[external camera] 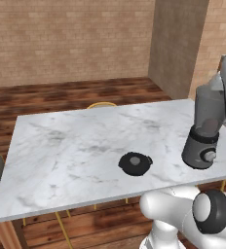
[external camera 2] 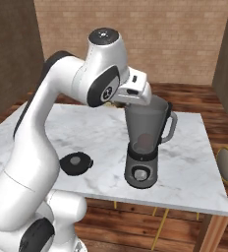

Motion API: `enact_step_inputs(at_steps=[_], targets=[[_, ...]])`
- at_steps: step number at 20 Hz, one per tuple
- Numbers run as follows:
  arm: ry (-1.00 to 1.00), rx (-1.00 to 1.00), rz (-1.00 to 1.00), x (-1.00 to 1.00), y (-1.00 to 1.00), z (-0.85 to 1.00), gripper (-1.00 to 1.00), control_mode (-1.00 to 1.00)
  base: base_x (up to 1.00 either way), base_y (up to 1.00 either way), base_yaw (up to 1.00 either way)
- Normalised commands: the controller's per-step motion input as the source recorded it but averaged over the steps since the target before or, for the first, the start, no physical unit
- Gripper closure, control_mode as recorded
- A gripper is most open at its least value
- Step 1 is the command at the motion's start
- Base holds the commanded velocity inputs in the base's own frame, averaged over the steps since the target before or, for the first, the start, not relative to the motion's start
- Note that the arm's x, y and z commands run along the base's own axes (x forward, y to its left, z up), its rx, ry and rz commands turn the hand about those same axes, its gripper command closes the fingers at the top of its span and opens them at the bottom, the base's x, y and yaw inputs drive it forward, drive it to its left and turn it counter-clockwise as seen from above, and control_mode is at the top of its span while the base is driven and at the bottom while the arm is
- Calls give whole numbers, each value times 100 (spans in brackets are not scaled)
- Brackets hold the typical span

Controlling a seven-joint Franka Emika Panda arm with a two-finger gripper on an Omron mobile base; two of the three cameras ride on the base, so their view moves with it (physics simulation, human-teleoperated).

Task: Grab the garlic and onion from the fridge, place them in the blender, close the lid, and turn on the blender to create a marinade.

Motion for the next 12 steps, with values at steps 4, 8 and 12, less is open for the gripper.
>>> enact_step_inputs(at_steps=[4,8,12], targets=[[7,0,0,21,-32,-34,100,-100,0,0,0],[8,0,0,21,-27,-26,100,-100,0,0,0],[10,0,0,20,-13,-44,100,-100,0,0,0]])
